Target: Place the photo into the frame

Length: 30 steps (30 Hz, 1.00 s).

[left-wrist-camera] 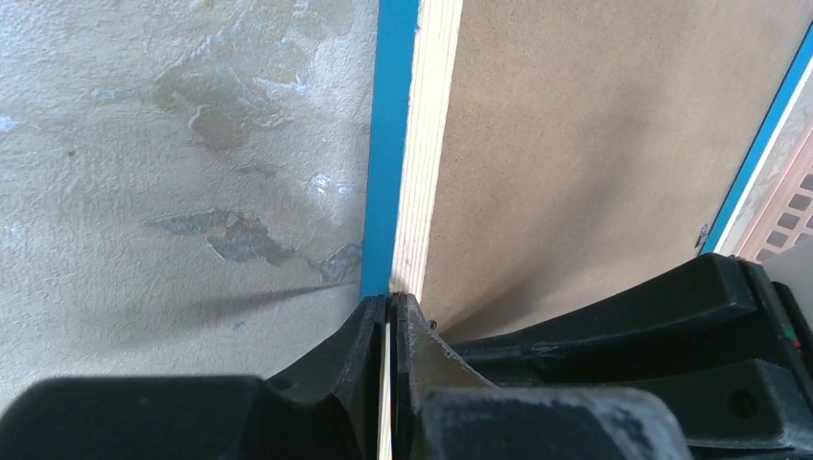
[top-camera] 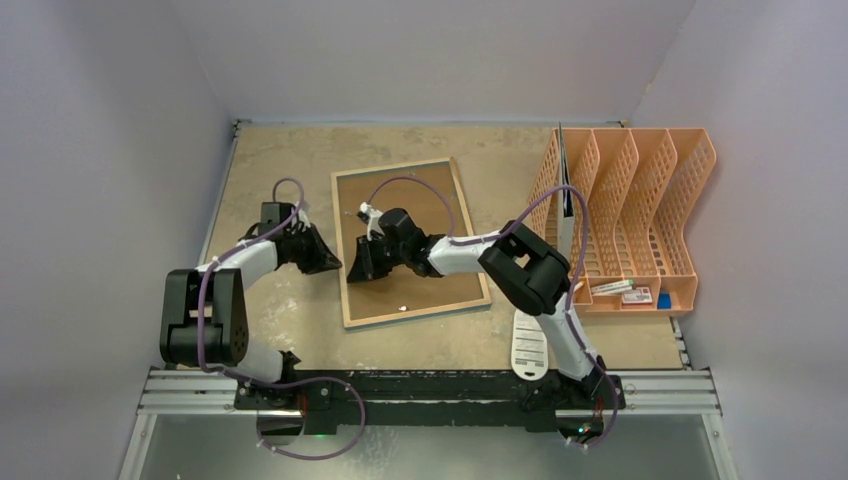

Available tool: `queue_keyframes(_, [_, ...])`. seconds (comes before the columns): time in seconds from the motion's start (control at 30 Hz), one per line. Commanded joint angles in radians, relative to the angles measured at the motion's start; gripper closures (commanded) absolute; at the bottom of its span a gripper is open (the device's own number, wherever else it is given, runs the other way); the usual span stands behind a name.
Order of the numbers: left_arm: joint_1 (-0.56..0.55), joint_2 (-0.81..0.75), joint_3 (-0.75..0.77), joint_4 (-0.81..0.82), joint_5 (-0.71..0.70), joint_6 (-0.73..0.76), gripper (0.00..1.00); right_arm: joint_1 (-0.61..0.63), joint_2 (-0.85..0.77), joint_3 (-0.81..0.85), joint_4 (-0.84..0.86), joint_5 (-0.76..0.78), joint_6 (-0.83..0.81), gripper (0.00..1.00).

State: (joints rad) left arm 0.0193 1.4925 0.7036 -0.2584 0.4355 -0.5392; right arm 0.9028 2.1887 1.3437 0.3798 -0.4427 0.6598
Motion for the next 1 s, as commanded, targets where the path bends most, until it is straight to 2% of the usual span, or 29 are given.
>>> queue_keyframes(0.0, [-0.009,-0.010,-0.044,0.043,0.038,-0.041,0.99,0.011,0.034,-0.038,0.014,-0.024,-0.037,0.81])
queue_keyframes(0.27, [-0.009,-0.032,-0.059,0.043,0.024,-0.048,1.00,0.011,0.047,-0.011,0.067,0.019,-0.046,0.80])
queue_keyframes(0.37, [-0.009,-0.034,-0.057,0.043,0.019,-0.048,1.00,0.011,0.054,0.009,0.065,0.043,-0.073,0.73])
queue_keyframes(0.53, [-0.009,-0.059,-0.042,0.027,-0.013,-0.054,1.00,0.011,-0.030,-0.069,0.153,0.007,-0.090,0.57])
queue_keyframes(0.67, [-0.007,-0.053,-0.010,0.033,0.008,-0.052,0.98,0.009,-0.122,-0.105,0.186,-0.011,-0.097,0.54])
queue_keyframes(0.8, [-0.007,-0.061,0.027,0.044,0.033,-0.043,0.93,-0.009,-0.230,-0.179,0.229,0.010,-0.068,0.54])
queue_keyframes(0.97, [-0.006,-0.065,0.073,0.048,0.006,-0.029,0.76,-0.081,-0.292,-0.219,0.238,0.086,-0.020,0.54])
